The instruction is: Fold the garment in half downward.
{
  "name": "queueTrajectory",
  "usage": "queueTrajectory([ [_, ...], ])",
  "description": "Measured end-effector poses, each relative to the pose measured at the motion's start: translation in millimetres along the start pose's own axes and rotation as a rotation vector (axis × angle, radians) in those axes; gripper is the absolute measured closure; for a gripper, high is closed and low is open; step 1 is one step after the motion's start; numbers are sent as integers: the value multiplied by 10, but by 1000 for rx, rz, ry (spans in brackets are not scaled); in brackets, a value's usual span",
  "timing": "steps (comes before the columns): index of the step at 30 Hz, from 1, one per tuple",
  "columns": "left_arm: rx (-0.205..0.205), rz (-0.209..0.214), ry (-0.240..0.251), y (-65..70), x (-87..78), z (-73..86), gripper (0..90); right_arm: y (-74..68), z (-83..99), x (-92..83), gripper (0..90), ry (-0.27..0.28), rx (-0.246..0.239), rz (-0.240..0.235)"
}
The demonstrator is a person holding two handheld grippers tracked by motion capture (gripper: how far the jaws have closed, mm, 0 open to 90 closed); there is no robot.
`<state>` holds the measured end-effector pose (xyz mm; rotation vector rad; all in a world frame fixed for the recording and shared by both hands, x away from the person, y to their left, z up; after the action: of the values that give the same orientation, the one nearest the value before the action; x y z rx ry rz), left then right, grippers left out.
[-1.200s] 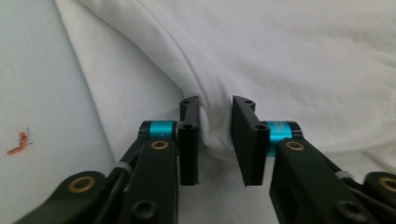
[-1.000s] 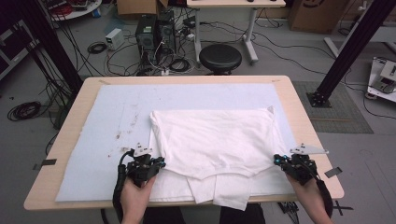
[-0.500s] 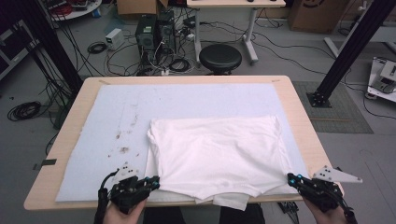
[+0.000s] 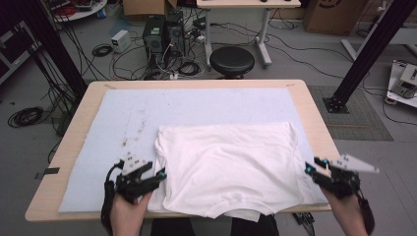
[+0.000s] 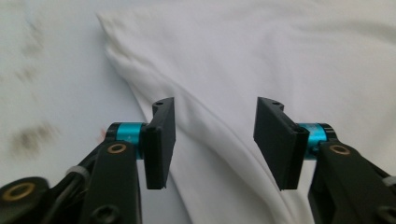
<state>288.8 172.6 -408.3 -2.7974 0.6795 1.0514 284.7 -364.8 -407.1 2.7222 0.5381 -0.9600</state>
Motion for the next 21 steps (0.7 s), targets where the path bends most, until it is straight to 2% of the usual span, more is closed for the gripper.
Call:
queueTrajectory([
  [2,-23,-32,22,-139,158,-171,470,191,-266,241,577,7,15,27],
  [3,-40,-32,45,-212,244,-232,473,275,-374,360,576,0,49,-2],
  [5,-64,-90,3,-350,439,-358,483,403,-544,598,576,-12,92,12],
  [6,-69,-114,-12,-415,530,-416,483,465,-610,716,577,-29,121,-3],
  [7,-72,-135,-13,-482,610,-461,483,517,-666,829,576,-48,131,3],
  [9,-107,-136,-30,-615,770,-526,483,597,-741,1043,573,-78,156,19],
  [10,-112,-137,-63,-670,865,-547,480,635,-764,1142,566,-94,169,43],
  [11,-108,-147,-81,-715,957,-543,474,666,-777,1241,561,-105,183,40],
  [14,-143,-131,-123,-809,1181,-478,474,720,-772,1517,544,-151,248,-35],
  [15,-144,-118,-131,-822,1234,-459,475,718,-768,1596,554,-175,259,-55],
  [16,-131,-133,-126,-814,1253,-457,487,706,-765,1663,600,-207,253,-62],
  [17,-120,-126,-117,-804,1259,-465,529,690,-756,1711,690,-236,235,-60],
  [18,-125,-65,-111,-789,1274,-468,666,671,-742,1736,735,-247,219,-53],
  [19,-121,-65,-113,-760,1293,-481,796,659,-729,1722,846,-234,218,-47],
  [21,-78,-72,-149,-712,1331,-553,851,654,-691,1684,876,-227,225,-54],
])
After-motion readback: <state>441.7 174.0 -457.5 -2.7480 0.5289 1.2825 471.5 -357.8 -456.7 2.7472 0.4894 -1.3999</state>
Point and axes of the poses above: each handheld gripper's, and its own axes: x roughly forward along the jaws, z roughly out of its underside, y roughly to its right, the point moved 2 cm from there along x, roughly forward along the jaws, and after that the axes turned 7 degrees about -y, right-handed, at the moved point
